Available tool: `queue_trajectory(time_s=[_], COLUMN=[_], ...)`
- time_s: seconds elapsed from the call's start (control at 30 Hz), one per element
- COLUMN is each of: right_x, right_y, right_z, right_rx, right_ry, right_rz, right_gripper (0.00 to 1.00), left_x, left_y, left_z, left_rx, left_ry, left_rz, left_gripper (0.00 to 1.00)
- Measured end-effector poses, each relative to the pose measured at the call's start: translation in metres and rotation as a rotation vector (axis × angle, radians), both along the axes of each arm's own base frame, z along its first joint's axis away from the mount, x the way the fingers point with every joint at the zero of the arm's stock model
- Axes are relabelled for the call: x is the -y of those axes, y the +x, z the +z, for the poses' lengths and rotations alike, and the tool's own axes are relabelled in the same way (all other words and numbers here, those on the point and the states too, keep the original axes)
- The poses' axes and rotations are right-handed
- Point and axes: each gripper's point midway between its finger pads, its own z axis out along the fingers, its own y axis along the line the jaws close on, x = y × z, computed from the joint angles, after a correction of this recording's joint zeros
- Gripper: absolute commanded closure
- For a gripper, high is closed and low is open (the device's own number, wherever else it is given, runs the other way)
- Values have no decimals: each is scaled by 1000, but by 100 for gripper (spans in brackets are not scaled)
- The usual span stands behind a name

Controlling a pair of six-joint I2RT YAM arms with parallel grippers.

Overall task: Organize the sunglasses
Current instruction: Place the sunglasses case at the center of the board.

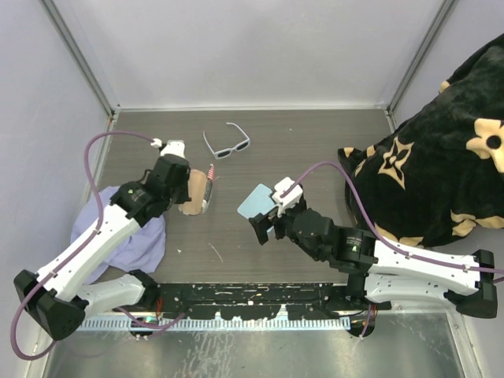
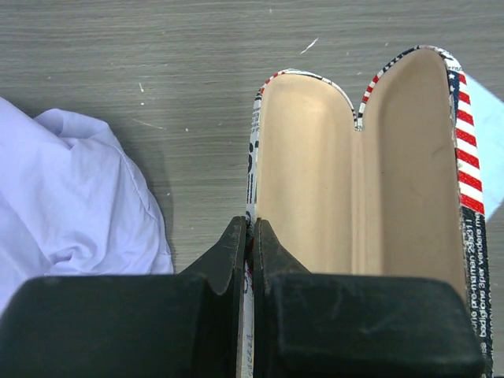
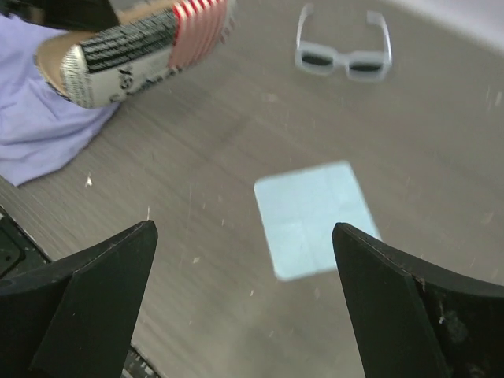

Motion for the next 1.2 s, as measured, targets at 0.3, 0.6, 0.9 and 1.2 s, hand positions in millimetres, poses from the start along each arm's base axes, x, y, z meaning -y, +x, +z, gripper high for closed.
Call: queue_trajectory(time_s=[0.3,0.6,0.9,1.2], right_x=[33,53,46,45], right_y=[-12,4,-2,-2], right_z=[-73,-131,-160,-175], right_rx=[-347,-497,-562,-585], right_ry=[152,115,17,-46], right_rz=[-225,-344,-333,-349], right_gripper=[0,0,0,0], left_x=[10,19,30,33], left_y=[3,20,30,30], left_z=[-61,-114,-146,-158], left_rx=[5,4,12,15], left_ry=[146,217,226,242], left_rz=[18,41,32,25], left_gripper=[100,100,100,91])
